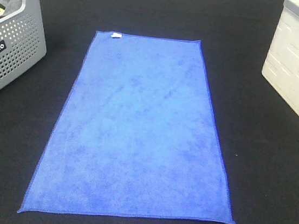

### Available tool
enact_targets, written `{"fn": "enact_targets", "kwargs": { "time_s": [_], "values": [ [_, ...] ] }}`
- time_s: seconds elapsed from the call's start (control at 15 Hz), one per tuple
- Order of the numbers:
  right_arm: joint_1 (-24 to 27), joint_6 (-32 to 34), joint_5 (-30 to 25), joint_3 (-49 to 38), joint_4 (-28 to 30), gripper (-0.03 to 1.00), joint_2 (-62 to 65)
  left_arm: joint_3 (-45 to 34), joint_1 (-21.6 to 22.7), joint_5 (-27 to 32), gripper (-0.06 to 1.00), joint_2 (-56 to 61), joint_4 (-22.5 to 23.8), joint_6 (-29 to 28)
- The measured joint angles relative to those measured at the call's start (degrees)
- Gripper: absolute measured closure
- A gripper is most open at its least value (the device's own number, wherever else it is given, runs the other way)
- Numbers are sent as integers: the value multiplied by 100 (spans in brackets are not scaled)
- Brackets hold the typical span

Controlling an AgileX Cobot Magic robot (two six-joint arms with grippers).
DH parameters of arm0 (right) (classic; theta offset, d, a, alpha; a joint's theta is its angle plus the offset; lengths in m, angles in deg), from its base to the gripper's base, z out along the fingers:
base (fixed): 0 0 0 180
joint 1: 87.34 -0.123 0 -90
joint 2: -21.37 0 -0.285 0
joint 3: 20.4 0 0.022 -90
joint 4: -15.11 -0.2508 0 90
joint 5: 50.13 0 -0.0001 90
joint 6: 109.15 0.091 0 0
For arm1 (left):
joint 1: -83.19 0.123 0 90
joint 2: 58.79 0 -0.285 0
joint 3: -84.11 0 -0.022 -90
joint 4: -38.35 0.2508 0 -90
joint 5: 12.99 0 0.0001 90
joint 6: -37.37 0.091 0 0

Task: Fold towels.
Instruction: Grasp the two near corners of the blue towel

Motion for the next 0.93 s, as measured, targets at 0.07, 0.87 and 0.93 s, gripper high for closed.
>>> {"fn": "enact_targets", "kwargs": {
  "time_s": [0.07,0.87,0.93],
  "values": [
    [0,0,0,0,0,17,0,0,0,0,25,0,0,0],
    [0,0,0,0,0,17,0,0,0,0,25,0,0,0],
    [0,0,0,0,0,17,0,0,0,0,25,0,0,0]
  ]
}}
